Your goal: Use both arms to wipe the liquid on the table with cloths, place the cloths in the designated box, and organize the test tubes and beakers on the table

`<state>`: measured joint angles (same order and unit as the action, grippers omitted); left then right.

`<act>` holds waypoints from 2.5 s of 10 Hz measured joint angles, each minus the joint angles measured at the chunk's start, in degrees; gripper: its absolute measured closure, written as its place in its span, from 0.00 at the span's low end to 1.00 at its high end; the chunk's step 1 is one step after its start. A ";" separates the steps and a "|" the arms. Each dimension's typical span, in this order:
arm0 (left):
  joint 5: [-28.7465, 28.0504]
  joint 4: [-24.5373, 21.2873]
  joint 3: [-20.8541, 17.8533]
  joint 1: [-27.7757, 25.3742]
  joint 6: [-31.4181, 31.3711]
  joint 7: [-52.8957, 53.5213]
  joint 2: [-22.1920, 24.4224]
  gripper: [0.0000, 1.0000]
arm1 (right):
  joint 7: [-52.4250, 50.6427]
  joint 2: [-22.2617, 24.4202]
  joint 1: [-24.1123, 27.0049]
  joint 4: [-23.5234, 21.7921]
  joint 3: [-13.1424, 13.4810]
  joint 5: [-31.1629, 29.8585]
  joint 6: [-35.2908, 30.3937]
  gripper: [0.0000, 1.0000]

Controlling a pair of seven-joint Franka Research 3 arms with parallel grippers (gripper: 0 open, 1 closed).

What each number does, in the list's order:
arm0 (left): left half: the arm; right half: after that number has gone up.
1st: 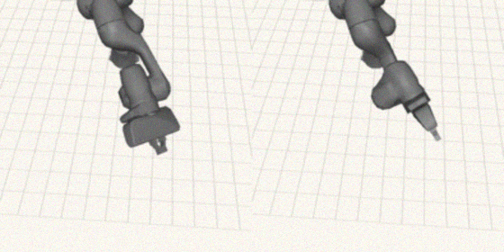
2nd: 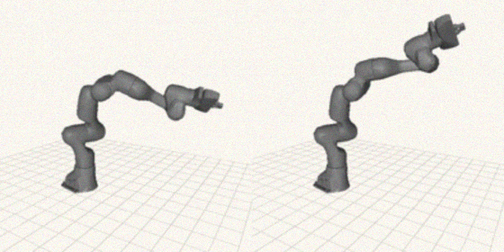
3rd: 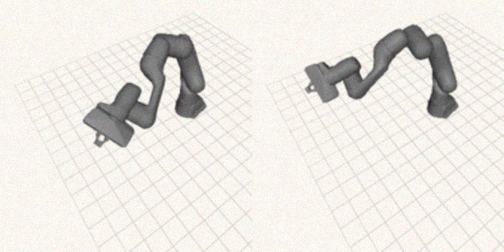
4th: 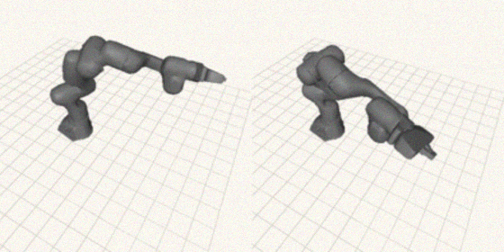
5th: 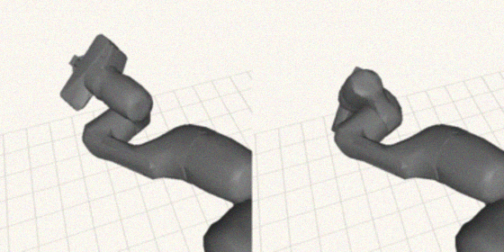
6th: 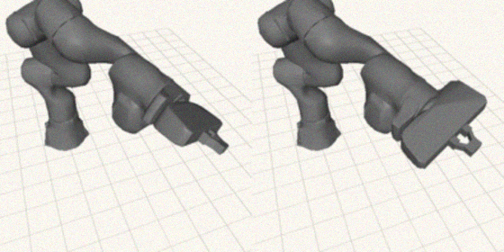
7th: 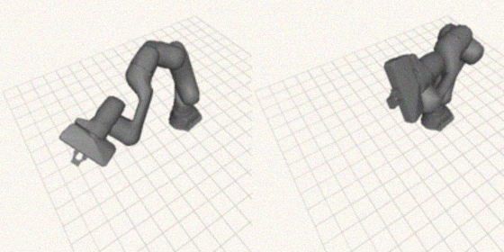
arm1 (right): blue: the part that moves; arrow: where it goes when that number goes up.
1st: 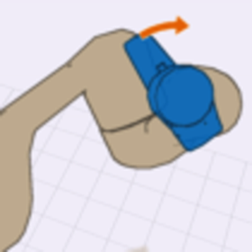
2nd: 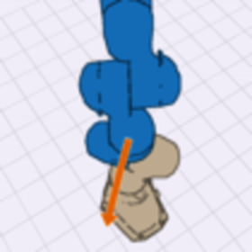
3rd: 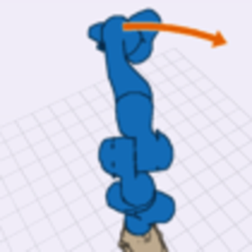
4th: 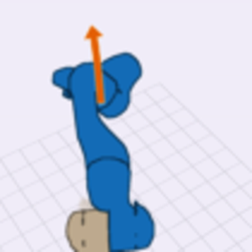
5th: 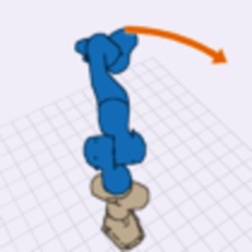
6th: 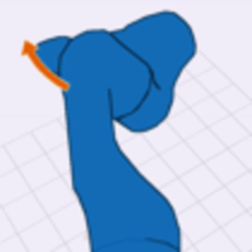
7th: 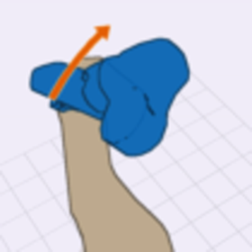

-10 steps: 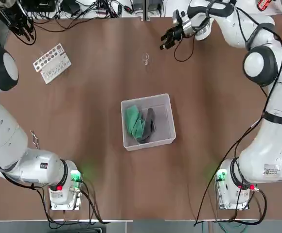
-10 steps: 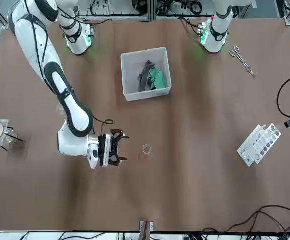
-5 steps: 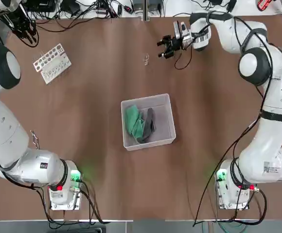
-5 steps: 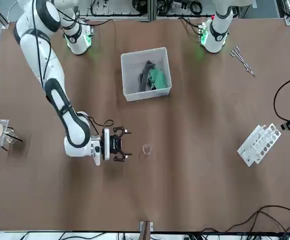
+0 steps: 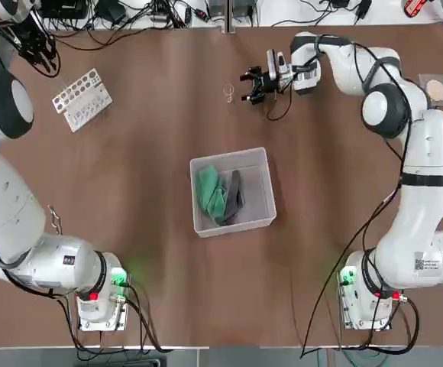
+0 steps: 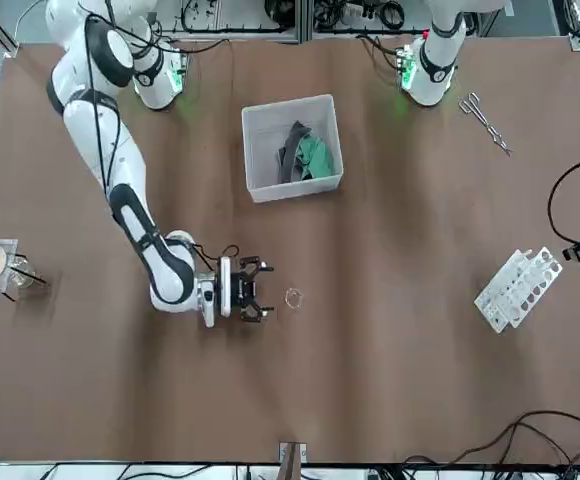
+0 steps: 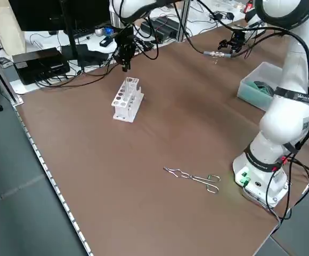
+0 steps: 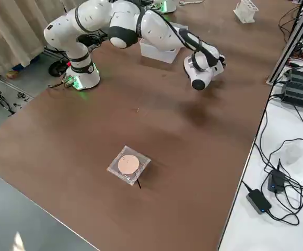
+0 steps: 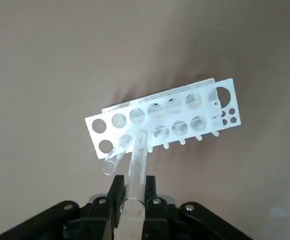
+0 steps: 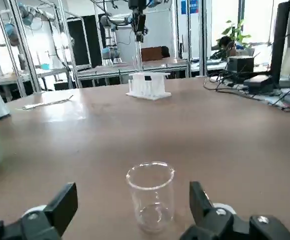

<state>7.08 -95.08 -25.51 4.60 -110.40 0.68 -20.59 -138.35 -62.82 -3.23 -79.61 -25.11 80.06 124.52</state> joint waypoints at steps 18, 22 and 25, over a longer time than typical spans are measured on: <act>-5.73 1.55 25.93 -2.74 12.00 -4.76 20.98 0.00 | -7.23 -6.48 -12.24 7.66 5.74 13.66 2.01 0.03; -6.09 7.71 25.88 -2.39 17.61 -4.37 18.33 0.02 | -7.23 -6.50 -12.59 7.75 6.32 14.11 2.78 0.49; -5.06 8.42 25.82 -2.41 18.22 -4.37 16.65 0.02 | -7.23 -6.52 -12.69 7.76 6.44 14.19 2.81 0.61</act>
<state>2.02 -86.66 0.31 2.19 -92.18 -3.68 -3.94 -145.58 -69.34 -15.92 -71.84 -18.67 94.26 127.33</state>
